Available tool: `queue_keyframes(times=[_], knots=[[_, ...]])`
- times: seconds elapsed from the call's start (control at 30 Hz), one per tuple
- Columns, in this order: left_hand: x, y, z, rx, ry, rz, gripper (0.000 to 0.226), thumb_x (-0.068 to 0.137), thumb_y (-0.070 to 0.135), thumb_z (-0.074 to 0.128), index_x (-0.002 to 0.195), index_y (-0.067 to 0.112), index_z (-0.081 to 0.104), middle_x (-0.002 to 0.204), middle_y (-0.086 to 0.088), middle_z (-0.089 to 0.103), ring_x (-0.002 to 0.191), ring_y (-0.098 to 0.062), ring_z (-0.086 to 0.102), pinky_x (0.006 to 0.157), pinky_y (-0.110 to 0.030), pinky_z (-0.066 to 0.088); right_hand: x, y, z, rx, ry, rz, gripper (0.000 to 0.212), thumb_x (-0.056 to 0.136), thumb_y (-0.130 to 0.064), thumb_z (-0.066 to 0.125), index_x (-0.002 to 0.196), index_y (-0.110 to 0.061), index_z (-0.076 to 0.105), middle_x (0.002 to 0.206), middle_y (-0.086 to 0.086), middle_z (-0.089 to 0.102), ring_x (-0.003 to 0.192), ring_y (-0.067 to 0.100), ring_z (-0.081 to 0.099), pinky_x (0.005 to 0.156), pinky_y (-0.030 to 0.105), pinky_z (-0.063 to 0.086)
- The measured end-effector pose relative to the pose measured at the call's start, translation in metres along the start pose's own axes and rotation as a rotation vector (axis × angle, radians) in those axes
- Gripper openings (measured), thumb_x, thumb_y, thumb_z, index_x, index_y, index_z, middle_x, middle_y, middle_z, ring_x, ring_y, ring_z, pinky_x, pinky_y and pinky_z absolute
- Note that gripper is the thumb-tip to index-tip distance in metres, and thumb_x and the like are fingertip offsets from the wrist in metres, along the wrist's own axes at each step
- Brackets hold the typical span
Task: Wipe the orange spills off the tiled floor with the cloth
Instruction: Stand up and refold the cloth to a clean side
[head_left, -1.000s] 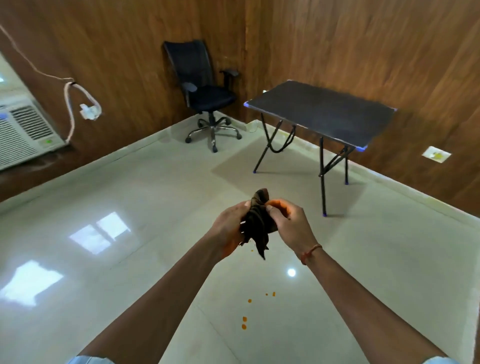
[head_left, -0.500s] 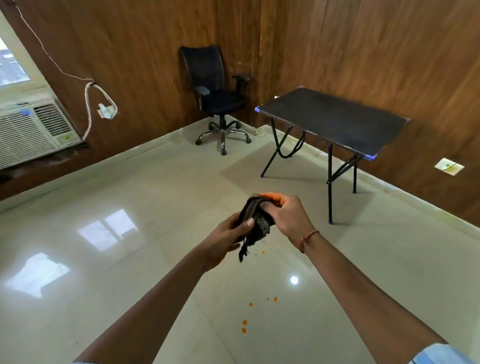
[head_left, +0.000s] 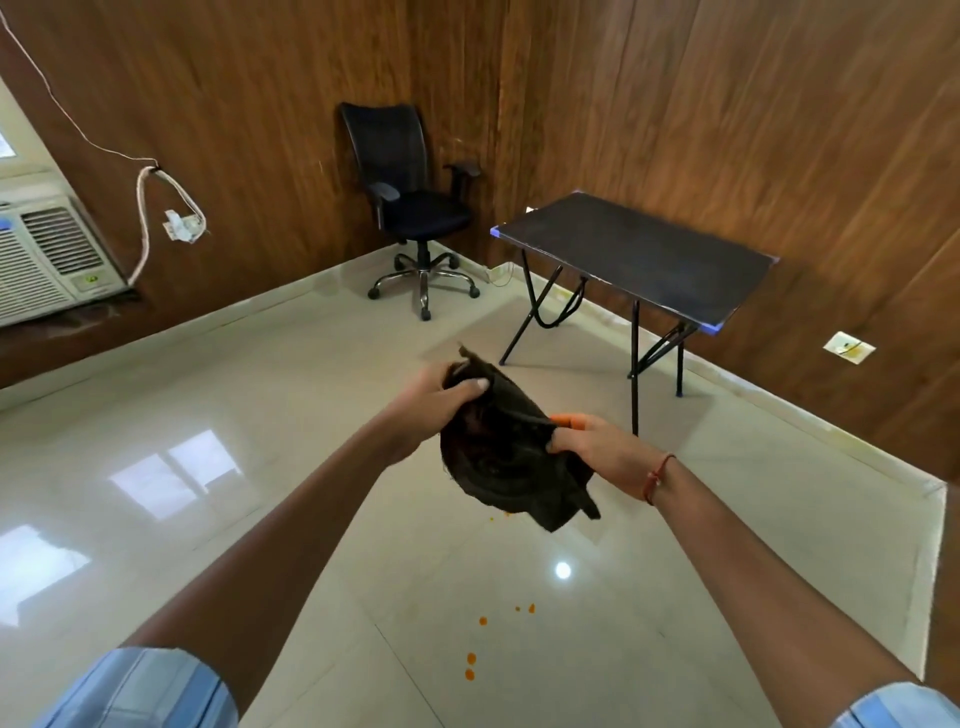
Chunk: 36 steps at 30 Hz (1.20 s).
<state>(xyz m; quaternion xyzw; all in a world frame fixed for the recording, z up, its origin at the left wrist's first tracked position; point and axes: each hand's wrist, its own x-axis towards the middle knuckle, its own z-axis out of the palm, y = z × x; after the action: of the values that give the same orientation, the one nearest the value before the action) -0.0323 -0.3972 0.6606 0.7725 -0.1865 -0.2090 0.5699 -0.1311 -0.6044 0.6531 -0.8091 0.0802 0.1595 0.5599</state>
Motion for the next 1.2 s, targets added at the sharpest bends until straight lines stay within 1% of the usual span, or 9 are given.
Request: queue_keyframes(times=[0.17, 0.27, 0.4, 0.57, 0.77, 0.87, 1.0, 1.07, 1.2], knots=[[0.005, 0.037, -0.002, 0.272, -0.051, 0.157, 0.012, 0.092, 0.031, 0.062, 0.099, 0.025, 0.069, 0.09, 0.004, 0.073, 0.087, -0.012, 0.069, 0.083, -0.035, 0.056, 0.005, -0.009, 0.007, -0.003, -0.103, -0.137, 0.047, 0.075, -0.038, 0.069, 0.113, -0.012, 0.065, 0.11, 0.013, 0.069, 0.108, 0.027, 0.062, 0.096, 0.035, 0.05], [0.003, 0.053, -0.007, 0.41, -0.068, 0.25, 0.008, 0.09, 0.026, 0.064, 0.095, 0.025, 0.07, 0.087, 0.01, 0.069, 0.084, -0.006, 0.064, 0.079, -0.024, 0.049, 0.011, -0.015, 0.011, -0.04, 0.099, -0.292, 0.011, 0.088, -0.015, 0.067, 0.098, -0.02, 0.069, 0.098, 0.007, 0.071, 0.099, 0.02, 0.066, 0.083, 0.022, 0.053], [0.001, 0.067, -0.021, 0.619, 0.0, 0.363, 0.015, 0.092, 0.015, 0.061, 0.104, 0.022, 0.067, 0.094, 0.007, 0.064, 0.084, -0.008, 0.056, 0.076, -0.018, 0.038, 0.021, -0.025, 0.008, -0.311, 0.498, -0.462, 0.01, 0.092, -0.022, 0.062, 0.091, -0.016, 0.07, 0.088, 0.003, 0.066, 0.085, 0.018, 0.063, 0.078, 0.032, 0.054], [0.006, 0.061, -0.036, 0.656, 0.083, 0.33, 0.027, 0.095, 0.006, 0.052, 0.116, 0.02, 0.062, 0.107, 0.003, 0.061, 0.097, -0.01, 0.051, 0.084, -0.021, 0.037, 0.028, -0.046, 0.002, -0.365, 0.684, -0.567, 0.016, 0.096, -0.017, 0.057, 0.104, -0.014, 0.07, 0.09, 0.0, 0.068, 0.087, 0.015, 0.062, 0.084, 0.032, 0.055], [0.011, 0.057, -0.047, 0.417, 0.175, 0.271, 0.038, 0.086, -0.012, 0.05, 0.094, 0.021, 0.067, 0.104, 0.005, 0.063, 0.106, -0.014, 0.056, 0.094, -0.029, 0.047, 0.028, -0.052, 0.005, -0.608, 0.711, -0.818, 0.022, 0.096, -0.02, 0.055, 0.111, -0.011, 0.069, 0.095, 0.006, 0.068, 0.086, 0.018, 0.061, 0.08, 0.038, 0.056], [0.012, 0.06, -0.056, 0.207, 0.139, 0.277, 0.043, 0.083, -0.015, 0.048, 0.084, 0.022, 0.07, 0.103, -0.002, 0.067, 0.106, -0.018, 0.061, 0.098, -0.041, 0.05, 0.021, -0.044, 0.026, -0.741, 0.498, -0.939, 0.036, 0.094, -0.041, 0.053, 0.109, -0.012, 0.069, 0.096, 0.004, 0.066, 0.075, 0.016, 0.062, 0.067, 0.03, 0.057], [0.005, 0.074, -0.063, 0.192, -0.035, 0.341, 0.045, 0.085, -0.018, 0.048, 0.087, 0.02, 0.071, 0.104, -0.006, 0.069, 0.105, -0.018, 0.065, 0.094, -0.041, 0.053, 0.017, -0.041, 0.027, -0.493, 0.487, -0.82, 0.049, 0.086, -0.059, 0.054, 0.105, -0.018, 0.071, 0.092, -0.003, 0.067, 0.076, 0.005, 0.06, 0.067, 0.023, 0.053], [0.001, 0.085, -0.067, 0.222, -0.112, 0.368, 0.044, 0.088, -0.015, 0.05, 0.089, 0.022, 0.073, 0.103, -0.003, 0.07, 0.105, -0.017, 0.065, 0.094, -0.039, 0.054, 0.02, -0.051, 0.018, -0.288, 0.543, -0.703, 0.046, 0.089, -0.055, 0.054, 0.118, -0.021, 0.066, 0.107, -0.003, 0.066, 0.095, 0.003, 0.06, 0.08, 0.026, 0.052], [-0.005, 0.109, -0.081, 0.326, -0.302, 0.373, 0.032, 0.09, -0.011, 0.053, 0.097, 0.012, 0.074, 0.1, -0.005, 0.072, 0.104, -0.02, 0.067, 0.094, -0.037, 0.052, 0.035, -0.078, 0.028, -0.301, 0.253, -0.534, 0.041, 0.088, -0.029, 0.07, 0.126, -0.024, 0.059, 0.126, -0.008, 0.061, 0.118, 0.006, 0.052, 0.099, 0.027, 0.041]])
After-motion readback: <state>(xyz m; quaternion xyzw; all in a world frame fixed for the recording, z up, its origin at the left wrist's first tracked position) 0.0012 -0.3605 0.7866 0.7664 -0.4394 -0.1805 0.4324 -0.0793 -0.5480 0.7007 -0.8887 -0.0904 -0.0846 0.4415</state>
